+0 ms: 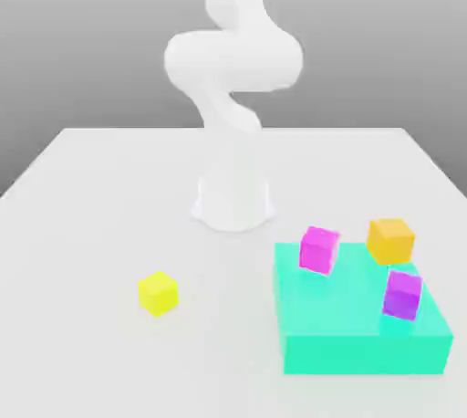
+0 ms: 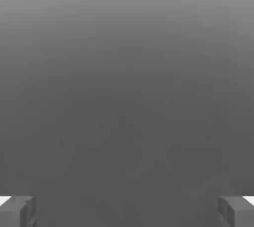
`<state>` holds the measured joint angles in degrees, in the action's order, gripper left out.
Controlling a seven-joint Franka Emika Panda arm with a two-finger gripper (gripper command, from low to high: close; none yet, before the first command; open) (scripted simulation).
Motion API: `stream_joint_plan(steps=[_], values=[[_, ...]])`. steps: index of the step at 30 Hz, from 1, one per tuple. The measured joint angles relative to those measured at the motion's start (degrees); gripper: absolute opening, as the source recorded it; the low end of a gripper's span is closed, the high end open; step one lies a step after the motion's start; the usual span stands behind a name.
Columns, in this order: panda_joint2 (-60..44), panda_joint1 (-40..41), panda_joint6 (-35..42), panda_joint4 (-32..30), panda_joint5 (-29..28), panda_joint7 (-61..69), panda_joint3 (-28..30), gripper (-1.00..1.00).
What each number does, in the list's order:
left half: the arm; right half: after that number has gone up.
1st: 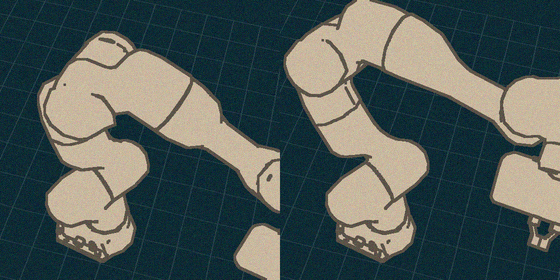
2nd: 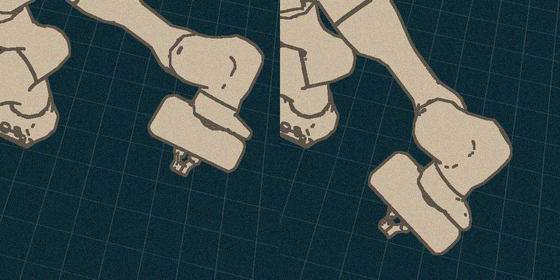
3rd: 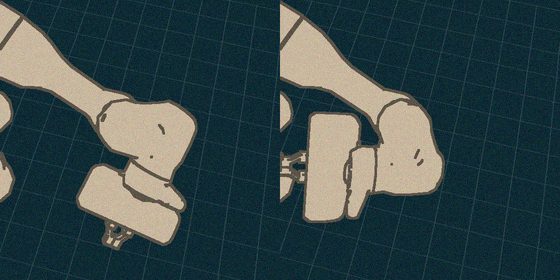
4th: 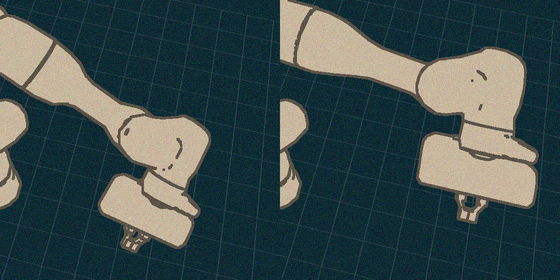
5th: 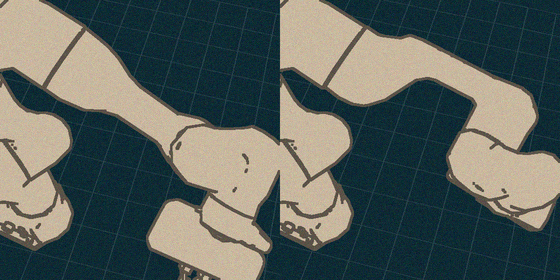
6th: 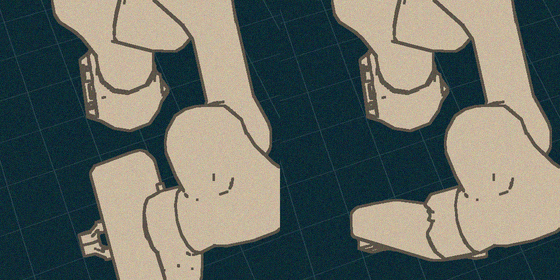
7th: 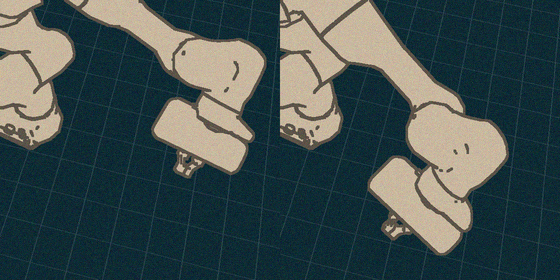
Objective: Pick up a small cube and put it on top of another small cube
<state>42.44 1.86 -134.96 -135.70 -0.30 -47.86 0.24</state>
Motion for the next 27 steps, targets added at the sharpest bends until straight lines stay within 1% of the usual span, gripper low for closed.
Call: stream_joint_plan(steps=[12,17,20,23,25,26,27], values=[[-20.2,10.8,-18.4,-22.7,-1.7,-12.2,2.1,0.0],[-32.0,15.8,-28.3,-33.2,-2.0,-17.9,3.6,0.0],[-42.9,16.7,-36.8,-34.9,0.1,-18.2,4.1,0.0],[-49.9,19.1,-42.4,-34.1,2.0,-17.0,1.8,0.0],[-54.1,20.7,-45.8,-33.4,2.0,-17.0,0.3,0.0],[-55.8,21.2,-47.2,-33.1,2.0,-17.0,-0.2,-1.0],[-55.8,21.2,-47.2,-33.1,2.0,-17.0,-0.2,-1.0]])
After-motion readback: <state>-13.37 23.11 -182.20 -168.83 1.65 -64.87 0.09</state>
